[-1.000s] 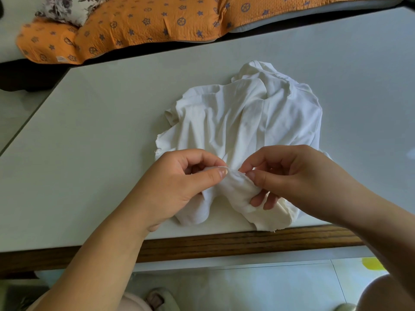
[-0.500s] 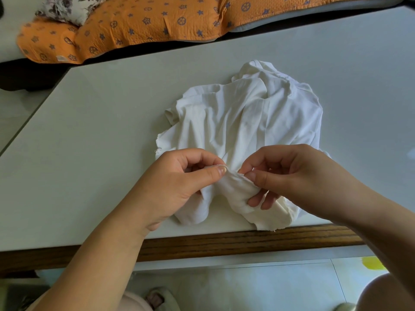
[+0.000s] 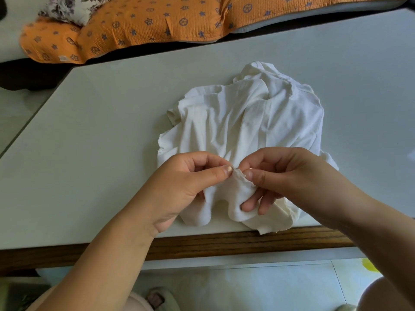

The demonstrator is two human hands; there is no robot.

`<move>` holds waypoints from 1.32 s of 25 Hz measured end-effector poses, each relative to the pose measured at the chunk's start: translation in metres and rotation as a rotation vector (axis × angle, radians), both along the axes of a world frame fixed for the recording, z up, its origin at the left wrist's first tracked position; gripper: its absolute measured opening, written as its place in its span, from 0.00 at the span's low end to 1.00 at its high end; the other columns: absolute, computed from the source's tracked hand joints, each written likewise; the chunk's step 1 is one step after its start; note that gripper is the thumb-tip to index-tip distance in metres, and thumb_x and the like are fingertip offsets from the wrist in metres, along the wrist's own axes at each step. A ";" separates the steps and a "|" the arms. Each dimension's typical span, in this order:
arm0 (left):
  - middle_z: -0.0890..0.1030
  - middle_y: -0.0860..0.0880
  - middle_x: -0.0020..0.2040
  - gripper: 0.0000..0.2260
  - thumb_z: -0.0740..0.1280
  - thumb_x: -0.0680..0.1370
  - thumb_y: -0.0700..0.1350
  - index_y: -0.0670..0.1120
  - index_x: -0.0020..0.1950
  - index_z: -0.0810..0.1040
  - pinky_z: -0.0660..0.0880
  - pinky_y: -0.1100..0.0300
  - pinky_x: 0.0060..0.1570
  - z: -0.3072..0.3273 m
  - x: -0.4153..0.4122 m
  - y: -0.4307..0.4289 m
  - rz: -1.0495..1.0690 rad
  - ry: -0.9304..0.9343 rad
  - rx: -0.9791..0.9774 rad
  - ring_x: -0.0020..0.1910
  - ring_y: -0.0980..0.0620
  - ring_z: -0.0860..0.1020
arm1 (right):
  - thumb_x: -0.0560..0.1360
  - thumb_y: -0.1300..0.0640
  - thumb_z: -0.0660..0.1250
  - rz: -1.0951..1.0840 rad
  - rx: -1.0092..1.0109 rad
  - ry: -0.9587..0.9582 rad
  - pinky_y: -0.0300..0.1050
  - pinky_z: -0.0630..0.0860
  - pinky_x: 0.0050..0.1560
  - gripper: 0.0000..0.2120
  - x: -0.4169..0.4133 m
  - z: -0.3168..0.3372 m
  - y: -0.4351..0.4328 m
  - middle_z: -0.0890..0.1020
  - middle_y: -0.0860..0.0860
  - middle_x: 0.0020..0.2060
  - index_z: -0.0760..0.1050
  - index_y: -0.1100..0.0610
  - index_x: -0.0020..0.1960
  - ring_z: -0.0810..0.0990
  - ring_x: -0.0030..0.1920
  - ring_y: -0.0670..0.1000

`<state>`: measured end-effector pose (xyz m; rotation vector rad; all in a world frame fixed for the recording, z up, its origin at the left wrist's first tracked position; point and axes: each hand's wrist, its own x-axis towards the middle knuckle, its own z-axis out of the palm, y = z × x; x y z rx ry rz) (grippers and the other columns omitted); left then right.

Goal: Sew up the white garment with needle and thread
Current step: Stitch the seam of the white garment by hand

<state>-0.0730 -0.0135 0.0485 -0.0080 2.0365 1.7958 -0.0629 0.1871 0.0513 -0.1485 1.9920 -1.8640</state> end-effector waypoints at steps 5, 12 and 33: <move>0.84 0.43 0.47 0.07 0.75 0.69 0.47 0.47 0.45 0.85 0.75 0.56 0.57 0.000 0.001 0.002 0.008 -0.099 0.113 0.50 0.50 0.81 | 0.77 0.66 0.65 -0.016 -0.053 -0.014 0.41 0.82 0.35 0.05 0.001 0.002 -0.002 0.83 0.65 0.36 0.79 0.60 0.46 0.86 0.37 0.58; 0.84 0.46 0.39 0.10 0.71 0.68 0.44 0.40 0.45 0.82 0.77 0.67 0.40 -0.003 0.002 0.012 0.044 -0.183 0.157 0.40 0.55 0.82 | 0.80 0.66 0.62 -0.049 0.032 0.078 0.39 0.82 0.41 0.08 0.008 -0.002 -0.009 0.86 0.56 0.38 0.78 0.56 0.51 0.87 0.39 0.51; 0.78 0.55 0.32 0.07 0.71 0.67 0.50 0.48 0.41 0.82 0.68 0.72 0.29 0.003 0.004 0.010 0.065 -0.017 0.072 0.31 0.63 0.74 | 0.81 0.64 0.60 -0.476 -0.607 -0.286 0.41 0.82 0.37 0.07 -0.026 -0.003 0.015 0.79 0.54 0.31 0.71 0.59 0.44 0.87 0.43 0.57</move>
